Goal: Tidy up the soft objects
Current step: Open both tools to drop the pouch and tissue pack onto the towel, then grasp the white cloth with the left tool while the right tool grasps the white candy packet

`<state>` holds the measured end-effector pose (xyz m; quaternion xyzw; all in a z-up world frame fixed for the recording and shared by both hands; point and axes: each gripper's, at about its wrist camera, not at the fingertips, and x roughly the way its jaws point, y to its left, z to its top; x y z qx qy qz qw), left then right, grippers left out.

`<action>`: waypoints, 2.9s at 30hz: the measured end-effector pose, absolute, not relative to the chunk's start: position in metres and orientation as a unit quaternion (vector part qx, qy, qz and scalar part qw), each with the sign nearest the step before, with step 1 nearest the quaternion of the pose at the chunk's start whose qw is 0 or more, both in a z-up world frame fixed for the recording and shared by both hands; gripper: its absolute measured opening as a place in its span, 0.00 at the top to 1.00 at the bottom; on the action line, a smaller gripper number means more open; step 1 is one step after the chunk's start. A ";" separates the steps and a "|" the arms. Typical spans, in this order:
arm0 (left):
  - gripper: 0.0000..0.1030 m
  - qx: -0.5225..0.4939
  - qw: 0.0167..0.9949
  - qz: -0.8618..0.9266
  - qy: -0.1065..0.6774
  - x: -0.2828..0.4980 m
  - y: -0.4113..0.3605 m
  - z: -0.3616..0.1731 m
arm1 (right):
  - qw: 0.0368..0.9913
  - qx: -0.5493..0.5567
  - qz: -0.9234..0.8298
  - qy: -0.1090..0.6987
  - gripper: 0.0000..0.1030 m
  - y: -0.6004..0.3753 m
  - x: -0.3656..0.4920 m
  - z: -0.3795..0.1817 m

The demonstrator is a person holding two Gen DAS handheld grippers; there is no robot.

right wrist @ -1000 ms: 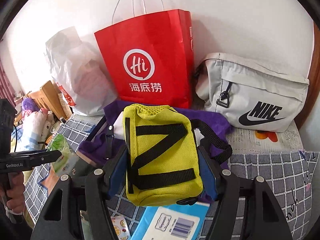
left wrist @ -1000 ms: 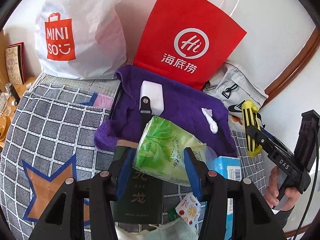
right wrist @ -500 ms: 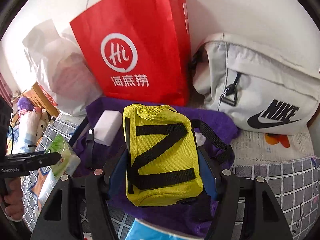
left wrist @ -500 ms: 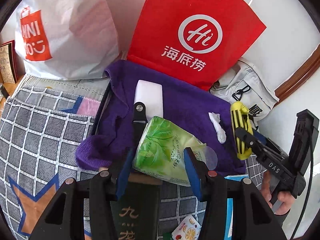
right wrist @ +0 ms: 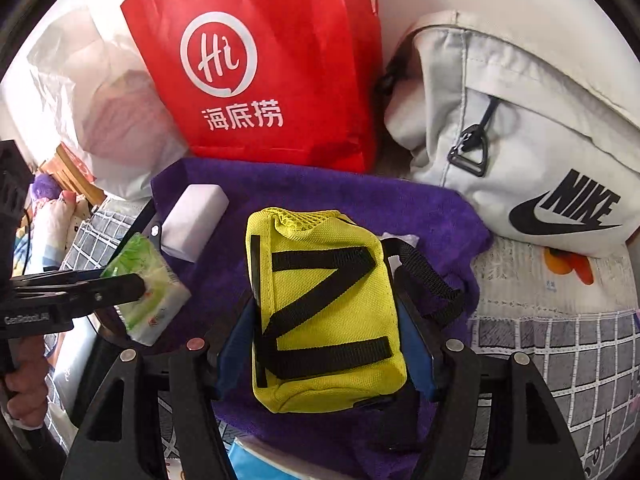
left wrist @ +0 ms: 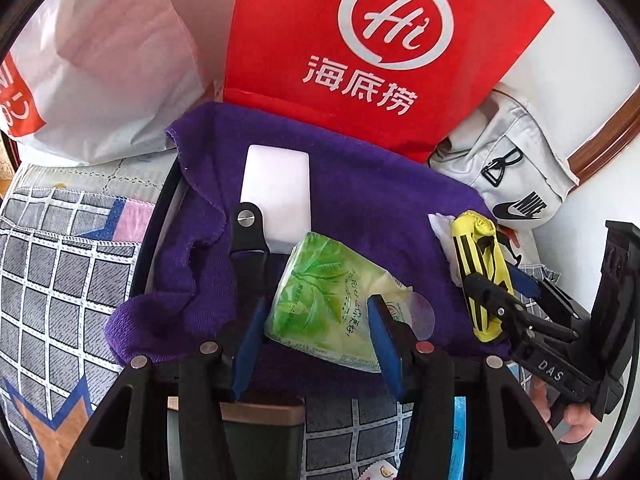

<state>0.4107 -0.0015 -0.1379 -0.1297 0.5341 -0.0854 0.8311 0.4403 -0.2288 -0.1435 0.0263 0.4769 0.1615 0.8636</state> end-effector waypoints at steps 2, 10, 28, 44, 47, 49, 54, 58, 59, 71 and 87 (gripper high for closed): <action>0.52 -0.127 0.828 -0.083 0.540 0.413 -0.003 -0.141 | 0.860 0.025 0.163 0.483 0.34 -0.228 0.441 -0.146; 0.52 -0.132 0.820 -0.079 0.551 0.417 0.000 -0.150 | 0.856 0.024 0.149 0.494 0.33 -0.230 0.445 -0.153; 0.36 -0.128 0.827 -0.058 0.545 0.391 0.014 -0.128 | 0.871 0.043 0.157 0.463 0.25 -0.227 0.435 -0.128; 0.36 -0.148 0.848 -0.036 0.507 0.285 0.075 -0.098 | 0.877 0.001 0.194 0.439 0.33 -0.178 0.314 -0.090; 0.36 -0.163 0.841 -0.033 0.515 0.271 0.083 -0.106 | 0.871 -0.014 0.197 0.450 0.48 -0.168 0.287 -0.099; 0.36 -0.178 0.838 -0.040 0.515 0.261 0.088 -0.111 | 0.865 -0.024 0.196 0.461 0.57 -0.160 0.271 -0.108; 0.36 -0.189 0.835 -0.044 0.515 0.237 0.099 -0.123 | 0.851 -0.057 0.203 0.482 0.60 -0.142 0.240 -0.126; 0.36 -0.203 0.833 -0.048 0.513 0.222 0.109 -0.131 | 0.850 -0.091 0.209 0.475 0.60 -0.128 0.220 -0.130; 0.36 -0.207 0.832 -0.049 0.512 0.219 0.112 -0.134 | 0.851 -0.107 0.209 0.470 0.60 -0.123 0.215 -0.131; 0.36 -0.220 0.827 -0.066 0.513 0.192 0.119 -0.154 | 0.842 -0.210 0.147 0.474 0.83 -0.094 0.205 -0.168; 0.38 -0.211 0.831 -0.090 0.506 0.186 0.086 -0.169 | 0.874 -0.047 0.214 0.435 0.99 -0.149 0.153 -0.107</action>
